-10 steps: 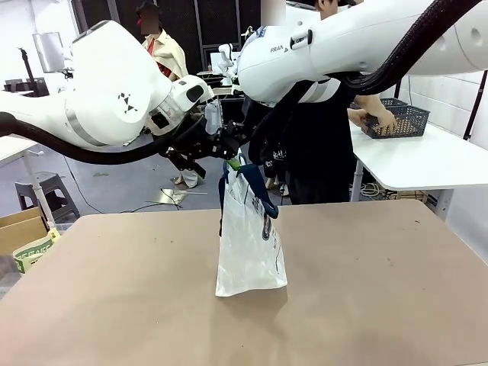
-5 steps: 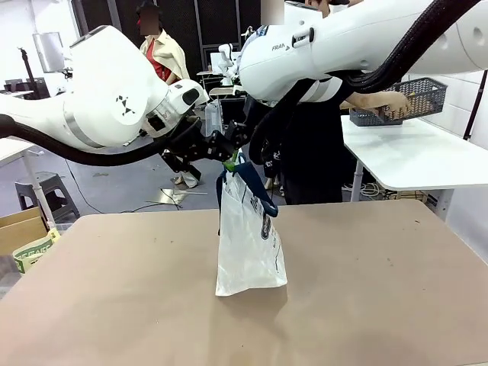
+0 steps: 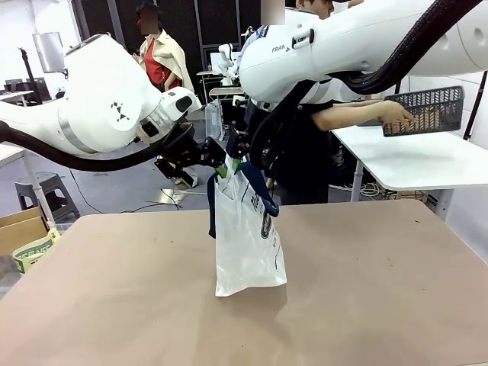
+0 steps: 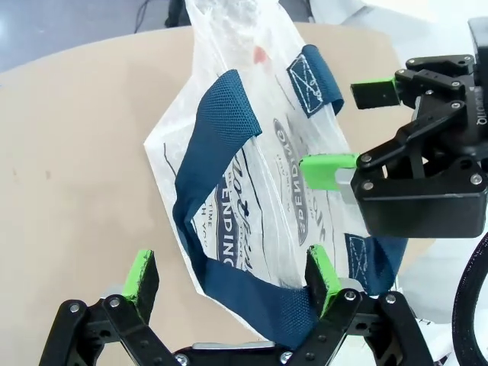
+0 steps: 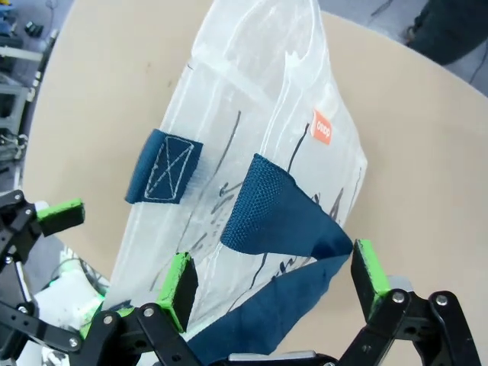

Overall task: Transfer purchased items from the store into the shopping bag.
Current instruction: Open the Reusable shopping bag in the center of the table.

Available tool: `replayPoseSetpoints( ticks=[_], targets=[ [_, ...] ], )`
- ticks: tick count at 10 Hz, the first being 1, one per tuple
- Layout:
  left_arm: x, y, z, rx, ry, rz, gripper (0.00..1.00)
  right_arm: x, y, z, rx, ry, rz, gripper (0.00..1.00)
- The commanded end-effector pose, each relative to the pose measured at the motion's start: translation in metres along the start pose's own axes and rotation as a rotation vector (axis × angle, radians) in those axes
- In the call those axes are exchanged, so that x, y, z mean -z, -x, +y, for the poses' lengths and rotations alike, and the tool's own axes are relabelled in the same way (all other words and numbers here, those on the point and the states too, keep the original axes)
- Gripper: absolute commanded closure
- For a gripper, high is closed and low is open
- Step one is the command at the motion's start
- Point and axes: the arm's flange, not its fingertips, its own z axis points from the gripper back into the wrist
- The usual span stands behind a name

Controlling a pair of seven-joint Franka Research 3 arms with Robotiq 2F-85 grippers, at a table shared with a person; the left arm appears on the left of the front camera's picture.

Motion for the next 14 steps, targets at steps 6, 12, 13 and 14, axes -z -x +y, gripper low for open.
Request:
replayPoseSetpoints(
  ticks=[6,12,13,14],
  targets=[
    [0.007,0.005,-0.002,0.018,-0.01,0.043,0.18,0.025,0.026,-0.003,-0.221,0.036,0.024,0.2],
    [0.009,0.0,0.0,-0.047,0.042,0.077,1.0,0.011,0.037,-0.018,-0.132,-0.018,0.024,1.0],
    [0.005,0.0,0.002,-0.059,0.03,0.074,1.0,0.007,0.039,-0.02,-0.127,-0.014,0.024,1.0],
    [-0.001,-0.001,0.007,-0.072,0.016,0.062,1.0,0.001,0.04,-0.023,-0.124,-0.024,0.022,1.0]
  ],
)
